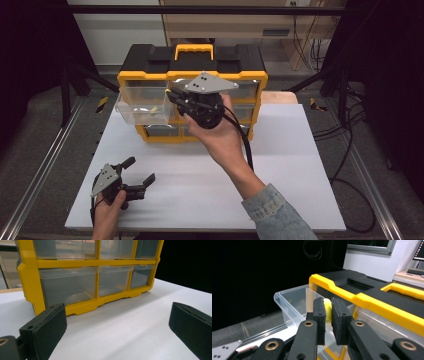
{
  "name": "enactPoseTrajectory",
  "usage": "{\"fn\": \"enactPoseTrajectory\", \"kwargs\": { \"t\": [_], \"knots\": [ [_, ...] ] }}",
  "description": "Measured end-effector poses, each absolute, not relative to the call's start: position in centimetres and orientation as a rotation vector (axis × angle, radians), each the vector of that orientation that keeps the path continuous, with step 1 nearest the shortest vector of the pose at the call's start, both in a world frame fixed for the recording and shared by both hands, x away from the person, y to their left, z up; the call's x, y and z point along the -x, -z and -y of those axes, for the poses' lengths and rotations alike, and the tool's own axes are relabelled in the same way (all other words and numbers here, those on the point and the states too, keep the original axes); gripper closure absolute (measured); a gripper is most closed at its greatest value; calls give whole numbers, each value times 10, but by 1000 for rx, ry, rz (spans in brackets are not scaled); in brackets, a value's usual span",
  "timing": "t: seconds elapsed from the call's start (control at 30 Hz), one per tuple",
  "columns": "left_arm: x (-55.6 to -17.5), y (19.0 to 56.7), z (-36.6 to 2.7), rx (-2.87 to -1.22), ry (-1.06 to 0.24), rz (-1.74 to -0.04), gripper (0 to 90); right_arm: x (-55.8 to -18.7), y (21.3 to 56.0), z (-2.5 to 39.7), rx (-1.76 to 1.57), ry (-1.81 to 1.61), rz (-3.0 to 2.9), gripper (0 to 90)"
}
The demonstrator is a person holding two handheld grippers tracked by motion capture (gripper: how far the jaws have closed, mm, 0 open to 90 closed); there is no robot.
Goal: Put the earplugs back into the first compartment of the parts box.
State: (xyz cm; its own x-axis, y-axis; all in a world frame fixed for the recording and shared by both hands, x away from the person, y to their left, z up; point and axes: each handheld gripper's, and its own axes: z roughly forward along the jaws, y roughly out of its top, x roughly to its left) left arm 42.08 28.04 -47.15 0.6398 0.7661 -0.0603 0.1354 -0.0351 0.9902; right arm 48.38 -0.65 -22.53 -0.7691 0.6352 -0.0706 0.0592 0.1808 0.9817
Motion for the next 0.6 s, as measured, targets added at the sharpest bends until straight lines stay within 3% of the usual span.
{"fn": "enactPoseTrajectory", "kwargs": {
  "t": [0.6],
  "knots": [
    [-424, 472, -283, -1531, -595, -791, 12, -517, 213, -44, -605, -1552, -2093, 782]
  ]
}}
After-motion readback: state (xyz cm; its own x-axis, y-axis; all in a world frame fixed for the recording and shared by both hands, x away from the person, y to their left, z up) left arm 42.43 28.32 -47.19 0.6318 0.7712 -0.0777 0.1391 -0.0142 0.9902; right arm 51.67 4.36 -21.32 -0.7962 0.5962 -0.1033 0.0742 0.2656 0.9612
